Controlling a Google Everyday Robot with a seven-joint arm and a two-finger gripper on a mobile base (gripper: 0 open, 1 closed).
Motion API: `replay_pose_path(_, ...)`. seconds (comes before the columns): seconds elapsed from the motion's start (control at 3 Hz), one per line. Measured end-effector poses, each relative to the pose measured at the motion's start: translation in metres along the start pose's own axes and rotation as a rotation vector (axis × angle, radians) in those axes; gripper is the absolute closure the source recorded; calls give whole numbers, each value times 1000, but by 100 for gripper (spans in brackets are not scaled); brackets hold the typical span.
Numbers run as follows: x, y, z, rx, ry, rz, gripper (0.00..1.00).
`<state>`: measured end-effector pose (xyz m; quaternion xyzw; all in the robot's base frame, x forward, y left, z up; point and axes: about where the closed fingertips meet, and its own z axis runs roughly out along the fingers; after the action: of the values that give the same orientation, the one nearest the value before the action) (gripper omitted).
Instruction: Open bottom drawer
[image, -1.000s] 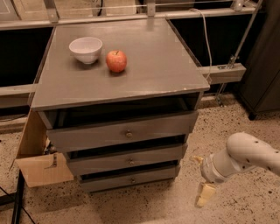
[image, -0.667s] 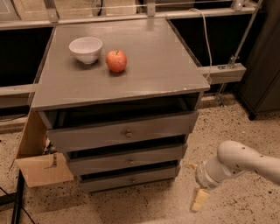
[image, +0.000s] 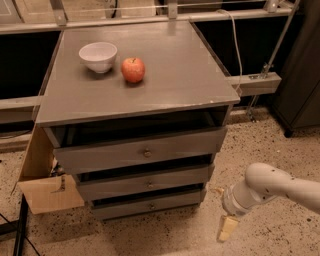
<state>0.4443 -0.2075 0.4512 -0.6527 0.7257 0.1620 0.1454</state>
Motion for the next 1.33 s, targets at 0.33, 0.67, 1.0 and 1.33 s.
replay_pose_path(0.33,13,-12,30,10,13,-41,0)
replay_pose_path(0.67,20,-27,73,29,-11,-107,0)
replay_pose_path(1.0,26,-36,101,46,-61,-156,0)
replay_pose_path(1.33,43,-48,144,22,-171,-158,0)
